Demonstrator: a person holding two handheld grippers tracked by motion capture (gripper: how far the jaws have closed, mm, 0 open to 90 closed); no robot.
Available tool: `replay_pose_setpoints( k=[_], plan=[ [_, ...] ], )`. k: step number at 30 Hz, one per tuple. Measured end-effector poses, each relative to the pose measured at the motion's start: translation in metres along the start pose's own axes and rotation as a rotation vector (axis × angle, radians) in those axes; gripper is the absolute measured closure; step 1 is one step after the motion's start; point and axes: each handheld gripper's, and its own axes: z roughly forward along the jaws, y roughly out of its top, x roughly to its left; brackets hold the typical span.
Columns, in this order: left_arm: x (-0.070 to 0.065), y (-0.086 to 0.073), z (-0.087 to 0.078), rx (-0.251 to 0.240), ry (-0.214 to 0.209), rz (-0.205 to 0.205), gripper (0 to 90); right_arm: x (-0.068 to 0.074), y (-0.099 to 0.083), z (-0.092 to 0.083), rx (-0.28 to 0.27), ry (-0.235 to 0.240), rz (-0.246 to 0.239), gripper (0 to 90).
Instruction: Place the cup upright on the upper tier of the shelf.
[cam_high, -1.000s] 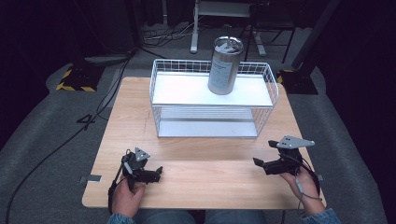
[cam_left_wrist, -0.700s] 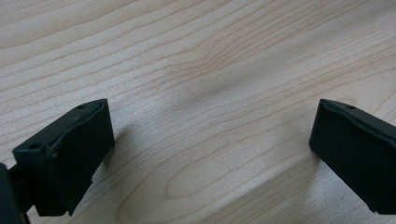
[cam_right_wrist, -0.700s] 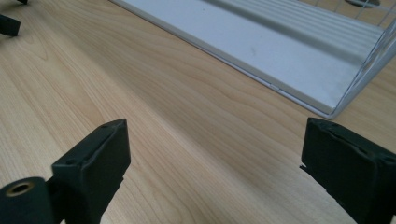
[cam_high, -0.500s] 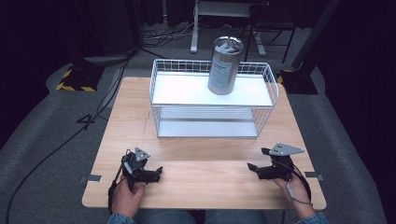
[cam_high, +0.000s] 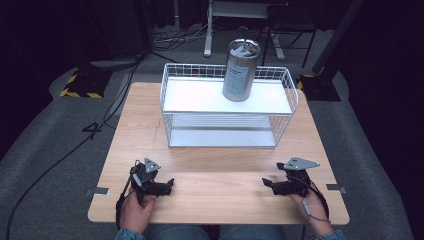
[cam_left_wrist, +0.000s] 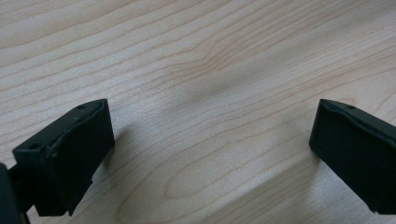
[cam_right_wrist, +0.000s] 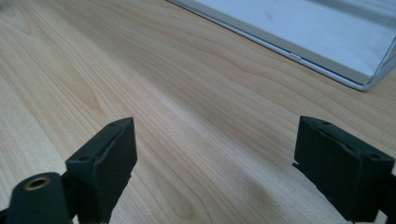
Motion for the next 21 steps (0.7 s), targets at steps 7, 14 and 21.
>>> replay_pose_setpoints(
  k=[7,14,21],
  plan=[
    [0.0,0.0,0.0,0.001,0.0,0.0,0.4,0.001,-0.003,0.009,0.06,-0.006,-0.016,15.3],
    [0.0,0.0,0.0,0.0,0.0,0.0,0.4,0.0,-0.013,0.021,0.078,-0.023,-0.027,7.9],
    [0.0,0.0,0.0,0.001,0.0,0.0,0.4,0.0,-0.013,0.021,0.081,-0.022,-0.029,7.0]
  ],
)
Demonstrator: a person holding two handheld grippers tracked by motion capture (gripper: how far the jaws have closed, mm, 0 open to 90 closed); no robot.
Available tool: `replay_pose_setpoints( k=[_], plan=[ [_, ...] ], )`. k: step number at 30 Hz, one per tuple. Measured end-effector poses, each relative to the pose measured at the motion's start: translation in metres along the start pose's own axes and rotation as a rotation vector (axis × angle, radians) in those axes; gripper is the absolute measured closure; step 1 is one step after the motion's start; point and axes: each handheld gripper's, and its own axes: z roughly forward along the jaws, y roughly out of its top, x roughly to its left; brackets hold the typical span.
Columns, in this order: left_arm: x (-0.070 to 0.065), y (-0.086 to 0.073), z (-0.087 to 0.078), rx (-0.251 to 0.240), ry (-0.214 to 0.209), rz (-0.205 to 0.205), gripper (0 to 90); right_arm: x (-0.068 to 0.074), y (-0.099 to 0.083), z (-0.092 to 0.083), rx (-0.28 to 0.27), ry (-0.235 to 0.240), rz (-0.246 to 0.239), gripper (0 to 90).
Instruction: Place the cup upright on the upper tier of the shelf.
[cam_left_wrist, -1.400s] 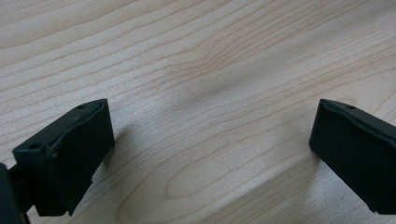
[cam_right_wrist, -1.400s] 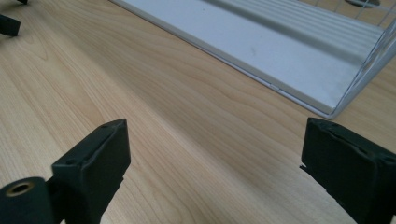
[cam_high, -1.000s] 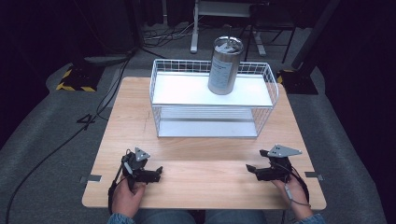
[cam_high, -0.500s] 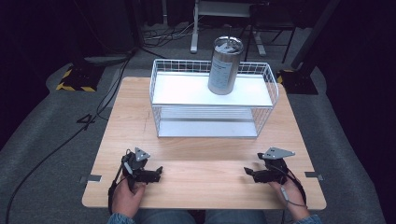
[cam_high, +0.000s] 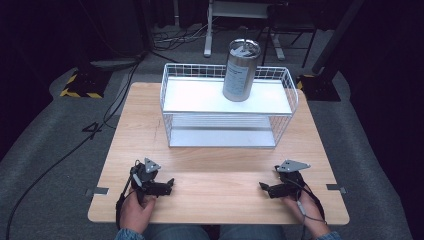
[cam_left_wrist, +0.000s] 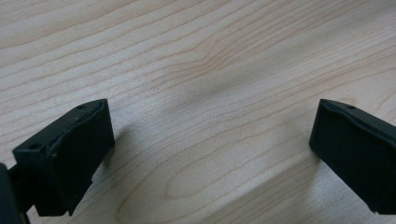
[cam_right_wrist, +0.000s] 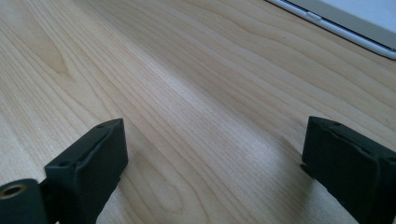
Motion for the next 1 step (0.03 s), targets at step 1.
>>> replay_pose_setpoints(
  k=[1],
  plan=[
    [0.0,0.0,0.0,0.0,0.0,0.0,0.4,0.0,0.0,0.0,0.0,0.0,0.0,7.0]
  ],
)
